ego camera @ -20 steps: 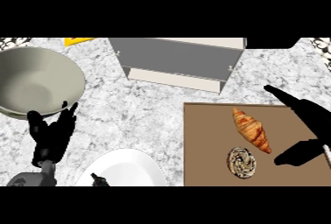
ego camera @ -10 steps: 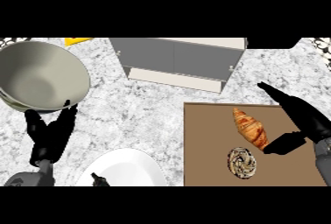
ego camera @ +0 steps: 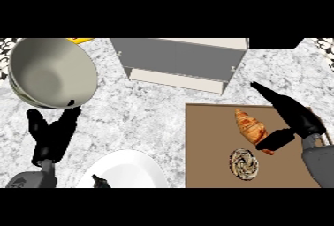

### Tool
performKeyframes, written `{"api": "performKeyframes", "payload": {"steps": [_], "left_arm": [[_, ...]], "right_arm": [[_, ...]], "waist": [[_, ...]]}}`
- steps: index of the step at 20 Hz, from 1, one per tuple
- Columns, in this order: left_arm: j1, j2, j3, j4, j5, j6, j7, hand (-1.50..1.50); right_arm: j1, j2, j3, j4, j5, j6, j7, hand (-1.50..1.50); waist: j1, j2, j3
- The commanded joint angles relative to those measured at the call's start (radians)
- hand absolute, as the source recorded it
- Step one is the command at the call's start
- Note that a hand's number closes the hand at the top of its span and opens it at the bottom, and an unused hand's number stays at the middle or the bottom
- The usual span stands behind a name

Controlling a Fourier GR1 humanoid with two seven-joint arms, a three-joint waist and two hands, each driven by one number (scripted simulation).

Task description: Pick the croissant from the tray and place it in the tiered shelf

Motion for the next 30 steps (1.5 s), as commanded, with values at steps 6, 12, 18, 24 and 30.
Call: {"api": "performKeyframes", "payload": {"steps": [6, 12, 18, 24, 30], "left_arm": [[0.005, -0.005, 0.018, 0.057, -0.003, -0.051, 0.002, 0.00], [0.012, -0.054, -0.007, 0.015, -0.040, -0.007, 0.044, 0.00], [0.024, -0.035, 0.007, -0.004, -0.045, -0.011, 0.040, 0.00], [0.000, -0.049, -0.019, 0.005, -0.056, -0.023, 0.039, 0.00], [-0.006, -0.049, -0.014, 0.020, -0.055, -0.025, 0.050, 0.00]], "right_arm": [[0.026, 0.008, 0.117, 0.036, 0.122, 0.047, -0.174, 1.50], [0.075, 0.075, 0.096, -0.027, 0.113, 0.018, -0.214, 1.50], [-0.020, 0.349, 0.223, -0.161, 0.229, -0.064, 0.210, 1.50], [-0.167, 0.492, 0.363, -0.118, 0.294, -0.268, 0.588, 1.50], [-0.452, 0.497, 0.485, -0.196, 0.402, -0.390, 0.967, 1.50]], "waist": [[-0.004, 0.007, -0.009], [-0.007, 0.006, -0.009], [0.008, 0.005, -0.012], [0.052, 0.008, -0.014], [0.051, -0.006, -0.014]]}}
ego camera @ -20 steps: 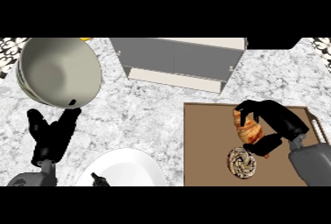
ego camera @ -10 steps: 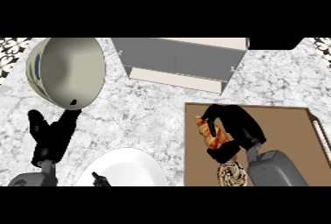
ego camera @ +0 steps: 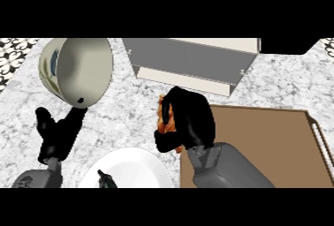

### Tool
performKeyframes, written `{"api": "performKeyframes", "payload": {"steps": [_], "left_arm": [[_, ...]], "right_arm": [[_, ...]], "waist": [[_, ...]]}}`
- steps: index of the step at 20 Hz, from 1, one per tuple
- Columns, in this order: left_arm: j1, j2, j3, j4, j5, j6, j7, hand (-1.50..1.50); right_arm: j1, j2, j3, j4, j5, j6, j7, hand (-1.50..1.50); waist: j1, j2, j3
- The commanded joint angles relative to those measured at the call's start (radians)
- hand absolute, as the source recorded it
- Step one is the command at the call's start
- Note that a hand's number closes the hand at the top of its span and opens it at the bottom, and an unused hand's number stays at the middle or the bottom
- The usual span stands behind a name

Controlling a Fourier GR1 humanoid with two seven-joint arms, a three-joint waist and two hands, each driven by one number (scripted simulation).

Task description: Pick the croissant from the tray and place it in the tiered shelf

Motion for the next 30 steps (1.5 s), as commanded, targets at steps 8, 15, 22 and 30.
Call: {"api": "performKeyframes", "payload": {"steps": [8, 15, 22, 30], "left_arm": [[0.003, -0.023, -0.011, 0.030, -0.002, 0.006, 0.039, 0.00], [0.022, -0.040, -0.021, 0.022, -0.016, 0.017, 0.031, 0.00], [0.020, -0.001, 0.017, -0.007, 0.012, -0.006, 0.068, 0.00], [0.036, -0.009, 0.041, 0.060, 0.004, -0.027, -0.024, 0.00]], "right_arm": [[-0.579, 0.020, -0.033, 0.021, 0.076, 0.010, 0.549, 1.50], [-0.818, 0.020, -0.176, 0.155, 0.048, 0.055, 0.601, 1.50], [-0.944, 0.017, -0.370, 0.384, 0.096, 0.053, 0.471, 1.50], [-1.067, -0.041, -0.541, 0.579, 0.039, 0.101, 0.294, 1.50]], "waist": [[-0.006, -0.001, -0.006], [-0.022, 0.002, -0.004], [-0.033, 0.011, -0.003], [-0.038, 0.017, -0.003]]}}
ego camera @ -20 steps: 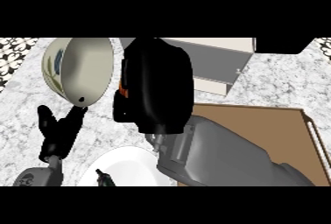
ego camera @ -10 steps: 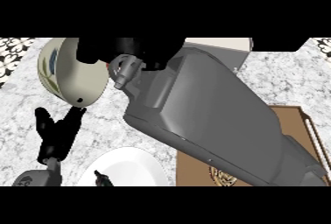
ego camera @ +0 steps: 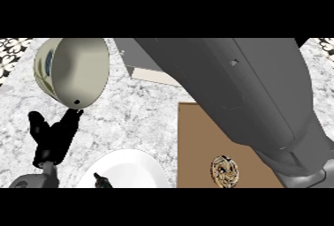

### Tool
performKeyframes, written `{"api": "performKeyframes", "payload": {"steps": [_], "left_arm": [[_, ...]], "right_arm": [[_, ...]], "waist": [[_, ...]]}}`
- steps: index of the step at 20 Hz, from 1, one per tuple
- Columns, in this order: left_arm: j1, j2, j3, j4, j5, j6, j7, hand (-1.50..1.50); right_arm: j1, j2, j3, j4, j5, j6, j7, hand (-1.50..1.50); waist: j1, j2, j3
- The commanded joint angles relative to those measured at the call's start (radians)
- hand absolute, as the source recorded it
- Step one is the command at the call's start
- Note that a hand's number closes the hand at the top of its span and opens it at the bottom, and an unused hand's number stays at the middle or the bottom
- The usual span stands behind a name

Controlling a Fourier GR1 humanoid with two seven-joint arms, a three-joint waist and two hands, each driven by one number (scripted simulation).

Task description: Pick the croissant from the tray and place it in the tiered shelf

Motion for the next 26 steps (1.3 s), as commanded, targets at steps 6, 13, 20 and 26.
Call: {"api": "performKeyframes", "payload": {"steps": [6, 13, 20, 26], "left_arm": [[0.008, 0.001, 0.003, 0.033, 0.002, -0.019, 0.040, 0.00], [-0.047, -0.014, 0.014, 0.007, 0.000, 0.016, 0.107, 0.00], [0.005, -0.012, 0.002, -0.001, -0.014, -0.023, 0.063, 0.00], [-0.001, -0.043, 0.001, 0.016, -0.024, -0.009, 0.048, 0.00]], "right_arm": [[-0.072, -0.069, -0.117, 0.254, -0.051, 0.069, -0.102, 1.50], [-0.036, -0.088, -0.120, 0.406, 0.009, -0.065, -0.245, 1.50], [-0.061, -0.071, -0.138, 0.516, 0.030, -0.140, -0.308, 1.50], [-0.089, -0.100, -0.180, 0.557, 0.000, -0.142, -0.391, 1.50]], "waist": [[-0.001, 0.008, -0.006], [0.007, 0.012, -0.006], [0.010, 0.011, -0.006], [0.004, 0.009, -0.006]]}}
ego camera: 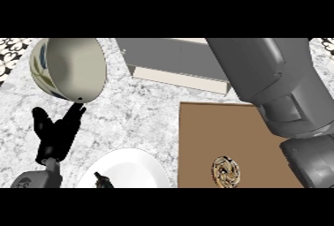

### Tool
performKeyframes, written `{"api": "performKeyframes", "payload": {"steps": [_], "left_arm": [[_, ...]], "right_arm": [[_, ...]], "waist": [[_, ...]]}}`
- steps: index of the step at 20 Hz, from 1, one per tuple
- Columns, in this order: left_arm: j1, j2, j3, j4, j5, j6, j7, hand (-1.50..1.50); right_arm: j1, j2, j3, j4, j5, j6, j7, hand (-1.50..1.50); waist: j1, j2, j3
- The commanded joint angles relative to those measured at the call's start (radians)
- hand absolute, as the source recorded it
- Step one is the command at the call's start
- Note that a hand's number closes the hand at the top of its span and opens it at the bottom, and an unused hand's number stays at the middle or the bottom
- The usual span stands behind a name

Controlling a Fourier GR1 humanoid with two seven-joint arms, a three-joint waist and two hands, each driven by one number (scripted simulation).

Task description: Pick the croissant from the tray and place it in the tiered shelf

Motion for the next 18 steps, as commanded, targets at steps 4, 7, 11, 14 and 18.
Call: {"api": "performKeyframes", "payload": {"steps": [4, 7, 11, 14, 18], "left_arm": [[0.006, -0.032, -0.007, 0.070, -0.015, 0.003, -0.006, 0.00], [0.052, -0.048, -0.021, 0.042, -0.030, 0.011, -0.024, 0.00], [-0.005, -0.017, 0.009, 0.060, -0.004, -0.017, 0.009, 0.00], [-0.028, -0.008, 0.009, 0.005, -0.007, 0.001, 0.065, 0.00], [0.009, 0.006, 0.031, 0.037, -0.006, -0.016, 0.030, 0.00]], "right_arm": [[0.000, -0.033, -0.038, 0.069, -0.018, -0.029, -0.122, 1.50], [-0.019, 0.001, -0.020, 0.078, 0.005, -0.022, -0.065, 1.50], [-0.006, -0.004, -0.067, 0.104, -0.015, -0.104, -0.067, 1.50], [-0.017, -0.025, -0.118, 0.086, -0.041, -0.199, -0.056, -1.50], [-0.011, 0.008, -0.163, 0.033, -0.088, -0.270, -0.050, -1.50]], "waist": [[-0.004, 0.004, -0.007], [-0.007, 0.000, -0.007], [-0.002, 0.006, -0.007], [0.001, 0.005, -0.006], [-0.007, 0.000, -0.006]]}}
